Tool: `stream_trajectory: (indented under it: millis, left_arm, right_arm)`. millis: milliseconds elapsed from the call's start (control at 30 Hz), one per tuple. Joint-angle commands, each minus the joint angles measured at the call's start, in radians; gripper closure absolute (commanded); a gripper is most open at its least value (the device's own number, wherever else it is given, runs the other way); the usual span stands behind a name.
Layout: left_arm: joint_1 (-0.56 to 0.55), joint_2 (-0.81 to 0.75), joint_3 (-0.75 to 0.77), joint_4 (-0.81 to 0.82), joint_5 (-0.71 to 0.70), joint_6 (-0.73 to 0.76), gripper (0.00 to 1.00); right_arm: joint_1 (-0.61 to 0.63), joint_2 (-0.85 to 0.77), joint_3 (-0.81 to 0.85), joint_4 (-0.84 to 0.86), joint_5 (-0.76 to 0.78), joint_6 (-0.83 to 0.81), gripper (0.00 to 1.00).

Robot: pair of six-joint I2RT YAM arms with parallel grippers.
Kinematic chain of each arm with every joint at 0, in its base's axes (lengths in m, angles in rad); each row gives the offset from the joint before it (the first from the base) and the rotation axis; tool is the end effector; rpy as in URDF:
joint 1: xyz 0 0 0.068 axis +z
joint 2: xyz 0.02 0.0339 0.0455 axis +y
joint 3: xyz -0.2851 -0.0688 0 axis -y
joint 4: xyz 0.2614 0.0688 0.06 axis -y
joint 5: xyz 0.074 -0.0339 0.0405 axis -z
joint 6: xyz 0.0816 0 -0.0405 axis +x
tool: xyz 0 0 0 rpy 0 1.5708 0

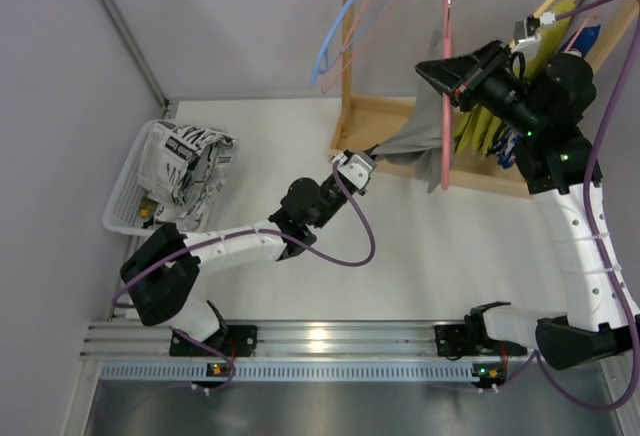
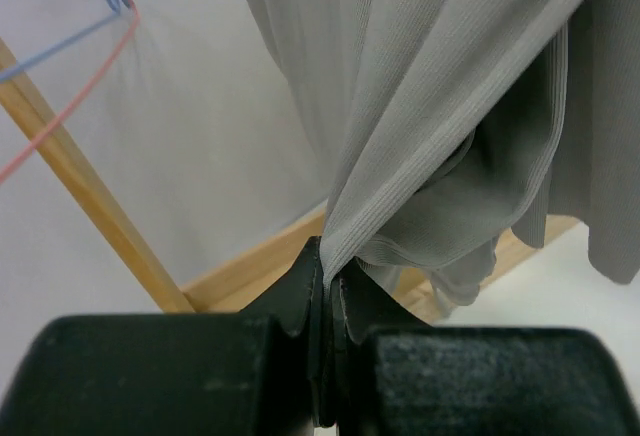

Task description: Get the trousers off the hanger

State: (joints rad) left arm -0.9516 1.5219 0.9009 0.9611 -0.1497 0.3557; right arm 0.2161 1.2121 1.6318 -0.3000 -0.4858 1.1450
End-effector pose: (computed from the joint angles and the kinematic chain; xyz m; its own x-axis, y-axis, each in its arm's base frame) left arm 0.2417 -0.3182 0.3466 0.4335 -0.0149 -0.9010 0.6109 0.7399 0.2817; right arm 0.2646 0.0971 0.5592 -0.5369 0.7067 -0.4609 -0.3716 0.2924 0.8812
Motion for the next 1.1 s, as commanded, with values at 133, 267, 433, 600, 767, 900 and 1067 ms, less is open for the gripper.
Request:
stream_trajectory:
  millis: [133,267,433,600,767,900,1067]
  left_arm:
    - [0.004,0.011,0.059,-0.088,0.028,-0.219,1.00]
    - [0.002,-0.008,0.020,-0.110,0.096,-0.264,1.00]
    - [-0.025,-0.063,-0.043,-0.117,0.137,-0.271,1.00]
    - [-0.058,-0.077,-0.051,-0.117,0.145,-0.238,0.78]
    - [-0.085,-0.062,-0.034,-0.117,0.145,-0.221,0.56]
    - [-0.096,-0.048,-0.025,-0.117,0.174,-0.207,0.50]
    - [-0.119,-0.036,-0.031,-0.117,0.161,-0.184,0.43]
  right_arm:
    - [0.069,-0.014,0.014,-0.088,0.208,-0.128,1.00]
    - [0.077,0.012,0.019,-0.137,0.274,-0.136,1.00]
    - [0.085,0.032,0.040,-0.162,0.299,-0.123,1.00]
    - [0.101,0.046,0.080,-0.152,0.305,-0.093,1.00]
    - [0.124,0.056,0.138,-0.189,0.360,-0.088,1.00]
    - [0.132,0.061,0.155,-0.206,0.374,-0.077,1.00]
    - [0.131,0.067,0.174,-0.208,0.371,-0.059,1.00]
